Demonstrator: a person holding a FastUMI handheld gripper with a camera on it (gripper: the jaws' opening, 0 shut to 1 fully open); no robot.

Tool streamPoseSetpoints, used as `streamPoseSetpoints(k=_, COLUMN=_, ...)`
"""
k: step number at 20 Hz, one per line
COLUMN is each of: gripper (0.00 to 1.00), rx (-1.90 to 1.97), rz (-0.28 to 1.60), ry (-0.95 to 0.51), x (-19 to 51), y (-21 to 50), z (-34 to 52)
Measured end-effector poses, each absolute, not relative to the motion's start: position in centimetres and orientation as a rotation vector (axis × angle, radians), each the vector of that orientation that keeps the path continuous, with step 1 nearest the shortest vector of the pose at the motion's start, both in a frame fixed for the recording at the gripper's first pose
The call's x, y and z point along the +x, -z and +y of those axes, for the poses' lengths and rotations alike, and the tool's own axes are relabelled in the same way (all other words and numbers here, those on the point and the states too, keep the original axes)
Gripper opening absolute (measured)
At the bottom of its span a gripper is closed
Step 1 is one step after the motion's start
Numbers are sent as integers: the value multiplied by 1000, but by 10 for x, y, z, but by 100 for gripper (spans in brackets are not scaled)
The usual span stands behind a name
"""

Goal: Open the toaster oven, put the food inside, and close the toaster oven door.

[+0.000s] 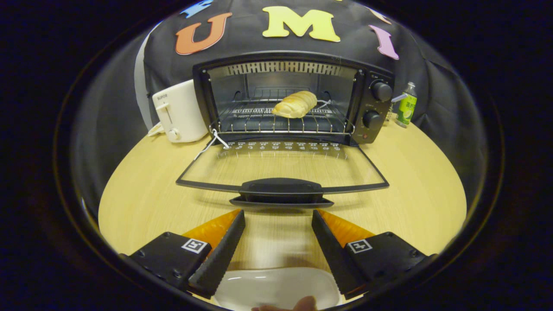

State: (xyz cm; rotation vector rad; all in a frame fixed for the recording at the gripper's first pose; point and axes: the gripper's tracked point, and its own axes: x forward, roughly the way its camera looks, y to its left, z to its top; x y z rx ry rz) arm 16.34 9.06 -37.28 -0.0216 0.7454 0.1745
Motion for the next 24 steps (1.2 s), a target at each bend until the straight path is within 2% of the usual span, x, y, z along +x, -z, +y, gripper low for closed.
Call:
streamPoseSetpoints(k=6, gripper=100, rx=1, rz=643, ry=-168, x=171, y=330, z=91)
streamPoseSetpoints(k=13, gripper=100, rx=-25, rz=406, ry=-168, x=199, y=239, z=88)
streamPoseSetpoints(k=24, gripper=100, rx=-53, rz=150, ry=-161, x=100, y=88, z=75)
